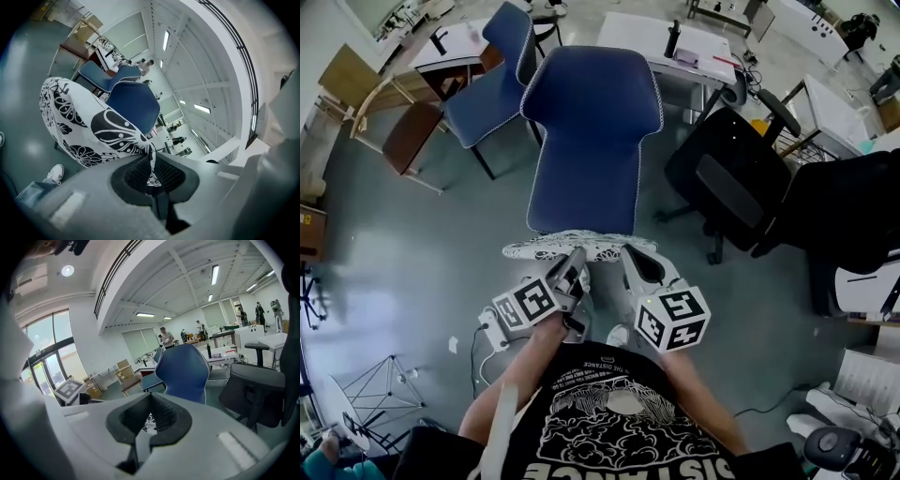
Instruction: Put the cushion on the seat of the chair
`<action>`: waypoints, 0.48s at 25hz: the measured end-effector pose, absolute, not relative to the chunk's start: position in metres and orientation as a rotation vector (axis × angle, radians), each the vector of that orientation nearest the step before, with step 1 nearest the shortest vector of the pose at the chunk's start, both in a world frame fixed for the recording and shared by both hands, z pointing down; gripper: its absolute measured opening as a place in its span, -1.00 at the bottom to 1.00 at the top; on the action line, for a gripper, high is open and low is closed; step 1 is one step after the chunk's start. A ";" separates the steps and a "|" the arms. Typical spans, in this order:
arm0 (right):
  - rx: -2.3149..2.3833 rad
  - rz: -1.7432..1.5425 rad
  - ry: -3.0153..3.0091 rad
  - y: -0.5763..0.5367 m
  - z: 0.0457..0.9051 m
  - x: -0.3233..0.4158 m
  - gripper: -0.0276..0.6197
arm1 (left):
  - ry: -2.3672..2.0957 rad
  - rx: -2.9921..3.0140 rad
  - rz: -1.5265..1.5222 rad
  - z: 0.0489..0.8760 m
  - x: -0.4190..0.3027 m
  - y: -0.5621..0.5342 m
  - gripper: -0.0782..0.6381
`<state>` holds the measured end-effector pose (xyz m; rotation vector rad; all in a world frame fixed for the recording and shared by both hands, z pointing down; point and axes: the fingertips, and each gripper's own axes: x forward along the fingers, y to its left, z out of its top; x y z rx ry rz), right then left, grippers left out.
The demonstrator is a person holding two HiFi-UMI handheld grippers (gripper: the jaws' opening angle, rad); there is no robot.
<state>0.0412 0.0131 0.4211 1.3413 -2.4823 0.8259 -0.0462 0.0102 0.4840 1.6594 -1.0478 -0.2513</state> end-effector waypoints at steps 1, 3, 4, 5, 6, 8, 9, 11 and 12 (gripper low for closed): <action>1.344 0.826 -2.479 0.006 0.421 0.040 -0.92 | -1.044 1.659 -0.249 0.485 -0.047 0.004 -0.72; 1.350 0.829 -2.470 -0.007 0.422 0.039 -0.92 | -1.033 1.659 -0.246 0.486 -0.048 -0.010 -0.72; 1.352 0.832 -2.465 -0.013 0.423 0.038 -0.92 | -1.026 1.660 -0.244 0.486 -0.048 -0.018 -0.72; 1.354 0.835 -2.460 -0.020 0.424 0.037 -0.92 | -1.019 1.660 -0.242 0.486 -0.049 -0.025 -0.72; 1.355 0.836 -2.455 -0.026 0.425 0.036 -0.92 | -1.011 1.660 -0.241 0.487 -0.049 -0.032 -0.72; 1.356 0.839 -2.445 -0.038 0.427 0.032 -0.92 | -0.992 1.662 -0.239 0.488 -0.050 -0.045 -0.72; 1.357 0.840 -2.440 -0.045 0.428 0.029 -0.92 | -0.982 1.661 -0.237 0.489 -0.050 -0.052 -0.72; 1.358 0.840 -2.430 -0.057 0.430 0.024 -0.92 | -0.956 1.658 -0.235 0.491 -0.051 -0.066 -0.72; 1.360 0.839 -2.425 -0.064 0.431 0.021 -0.92 | -0.942 1.658 -0.234 0.492 -0.051 -0.073 -0.72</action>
